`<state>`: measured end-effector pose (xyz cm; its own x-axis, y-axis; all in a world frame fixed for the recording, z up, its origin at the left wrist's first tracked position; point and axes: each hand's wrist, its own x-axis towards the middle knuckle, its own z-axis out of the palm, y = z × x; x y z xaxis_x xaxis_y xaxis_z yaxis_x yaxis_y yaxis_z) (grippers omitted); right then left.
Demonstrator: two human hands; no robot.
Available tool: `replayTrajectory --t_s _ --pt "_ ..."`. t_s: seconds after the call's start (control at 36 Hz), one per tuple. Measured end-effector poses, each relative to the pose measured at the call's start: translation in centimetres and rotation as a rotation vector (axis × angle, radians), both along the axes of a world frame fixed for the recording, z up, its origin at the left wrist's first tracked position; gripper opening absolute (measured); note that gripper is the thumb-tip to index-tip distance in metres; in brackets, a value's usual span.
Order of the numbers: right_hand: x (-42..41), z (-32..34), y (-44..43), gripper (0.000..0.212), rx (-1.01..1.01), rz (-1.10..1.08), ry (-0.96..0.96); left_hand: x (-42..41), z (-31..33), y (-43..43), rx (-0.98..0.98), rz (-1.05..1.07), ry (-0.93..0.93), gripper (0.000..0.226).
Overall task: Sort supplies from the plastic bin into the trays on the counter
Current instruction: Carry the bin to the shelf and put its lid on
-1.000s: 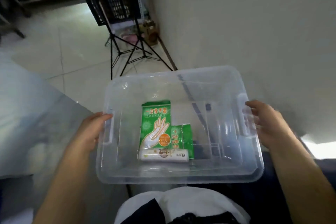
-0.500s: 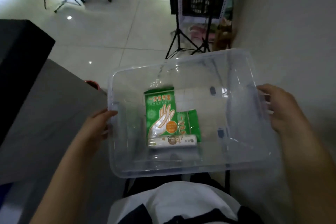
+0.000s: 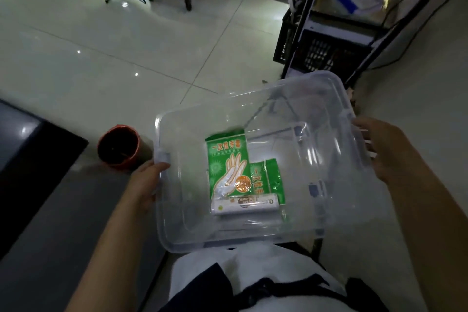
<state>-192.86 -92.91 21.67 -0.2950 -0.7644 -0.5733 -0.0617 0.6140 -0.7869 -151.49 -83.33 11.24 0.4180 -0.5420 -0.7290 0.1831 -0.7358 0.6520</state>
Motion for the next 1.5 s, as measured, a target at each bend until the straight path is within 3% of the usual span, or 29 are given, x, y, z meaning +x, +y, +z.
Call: replayTrajectory --t_s 0.17,0.28,0.39,0.58,0.72,0.83,0.86,0.94,1.06,1.14,1.22,1.36,1.5 --pt "3.2 0.3 -8.3 0.022 -0.006 0.009 -0.006 2.2 -0.3 -8.1 -0.049 0.113 -0.055 0.03" --pt "5.1 -0.6 -14.8 0.014 -0.043 0.032 -0.008 4.0 -0.8 -12.3 -0.038 0.171 -0.051 0.03" --pt "7.4 -2.1 -22.4 0.047 0.032 0.134 -0.019 5.6 -1.1 -16.6 -0.009 0.252 -0.08 0.027" --pt "13.5 -2.1 -36.3 0.018 0.065 0.28 -0.13 8.9 1.0 -23.2 0.095 0.383 -0.076 0.003" --pt "18.8 -1.6 -44.5 0.016 0.043 0.43 -0.149 11.6 2.9 -26.2 0.061 0.467 -0.076 0.016" --pt "23.9 -1.5 -50.1 0.023 0.046 0.479 -0.17 14.4 3.5 -28.9 0.054 0.574 -0.111 0.002" --pt "25.0 -1.5 -51.4 0.027 0.029 0.494 -0.162 15.4 3.5 -29.8 0.034 0.588 -0.11 0.009" --pt "28.9 -1.7 -55.5 0.029 -0.002 0.544 -0.136 18.8 3.3 -32.9 0.022 0.585 -0.122 0.036" --pt "34.3 -2.4 -61.7 0.025 -0.007 0.526 -0.093 24.3 2.6 -38.7 -0.013 0.567 -0.106 0.024" --pt "38.3 -2.8 -66.4 0.016 -0.005 0.494 -0.065 29.3 1.5 -44.3 -0.015 0.555 -0.069 0.032" --pt "41.6 -2.2 -71.1 0.016 0.014 0.45 -0.026 33.8 1.1 -50.9 -0.035 0.49 0.003 0.015" --pt "44.2 -0.3 -77.5 0.027 0.035 0.357 0.026 40.3 2.3 -62.2 -0.088 0.382 -0.01 0.029" --pt "43.5 1.3 -82.4 0.022 -0.016 0.222 0.008 44.4 4.1 -74.7 -0.129 0.209 -0.029 0.029"
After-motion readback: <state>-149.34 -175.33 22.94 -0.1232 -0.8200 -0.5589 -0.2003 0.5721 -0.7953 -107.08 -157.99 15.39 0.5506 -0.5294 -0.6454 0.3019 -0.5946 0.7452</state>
